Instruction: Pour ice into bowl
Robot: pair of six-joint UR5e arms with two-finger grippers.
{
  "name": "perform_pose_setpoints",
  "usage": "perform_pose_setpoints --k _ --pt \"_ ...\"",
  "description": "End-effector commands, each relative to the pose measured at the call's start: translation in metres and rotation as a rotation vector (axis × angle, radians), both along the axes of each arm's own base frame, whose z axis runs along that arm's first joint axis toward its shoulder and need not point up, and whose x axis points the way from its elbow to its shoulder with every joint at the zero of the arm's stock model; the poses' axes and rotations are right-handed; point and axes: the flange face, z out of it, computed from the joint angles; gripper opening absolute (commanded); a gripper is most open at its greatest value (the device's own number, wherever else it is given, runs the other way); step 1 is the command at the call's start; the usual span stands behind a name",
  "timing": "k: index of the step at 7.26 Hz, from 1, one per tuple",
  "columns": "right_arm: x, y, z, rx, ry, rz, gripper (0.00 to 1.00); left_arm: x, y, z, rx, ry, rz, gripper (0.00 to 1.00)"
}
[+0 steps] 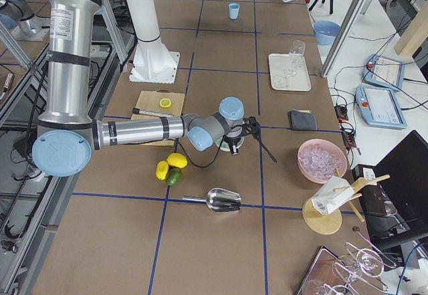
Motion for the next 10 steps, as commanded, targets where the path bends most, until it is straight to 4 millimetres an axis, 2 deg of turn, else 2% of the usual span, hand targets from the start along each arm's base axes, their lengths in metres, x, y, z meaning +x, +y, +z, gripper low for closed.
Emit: perform_pose_setpoints --k 1,2,3,4,5,7,8,9,10 --pt "0.0 0.003 0.032 0.018 -0.04 0.029 0.0 0.0 0.0 0.0 0.002 0.0 0.0 1.0" --pt "-0.003 0.003 0.031 0.02 -0.044 0.021 0.0 0.001 -0.001 0.0 0.002 0.0 0.002 1.0" --pt "-0.009 0.002 0.028 0.025 -0.047 0.012 0.06 0.001 -0.001 0.001 0.002 0.0 0.002 1.0" --pt "-0.016 0.004 0.027 0.027 -0.046 0.0 0.62 0.001 -0.001 0.0 0.005 0.0 0.002 1.0" --pt "-0.017 0.003 0.025 0.039 -0.043 0.002 1.0 0.001 -0.002 0.0 0.007 0.0 0.002 1.0" --pt "-0.014 -0.001 0.013 0.056 -0.048 0.01 1.0 0.001 -0.002 -0.001 0.008 0.0 0.002 1.0" --pt "0.009 -0.008 0.015 0.033 -0.032 0.058 1.0 0.001 -0.002 -0.001 0.008 0.0 0.002 1.0" --pt "0.017 -0.009 0.023 0.004 -0.006 0.065 1.0 0.001 -0.002 -0.002 0.01 0.0 0.002 1.0" --pt "0.043 -0.008 0.033 0.037 0.017 0.066 1.0 0.001 -0.002 -0.001 0.008 0.0 0.002 1.0"
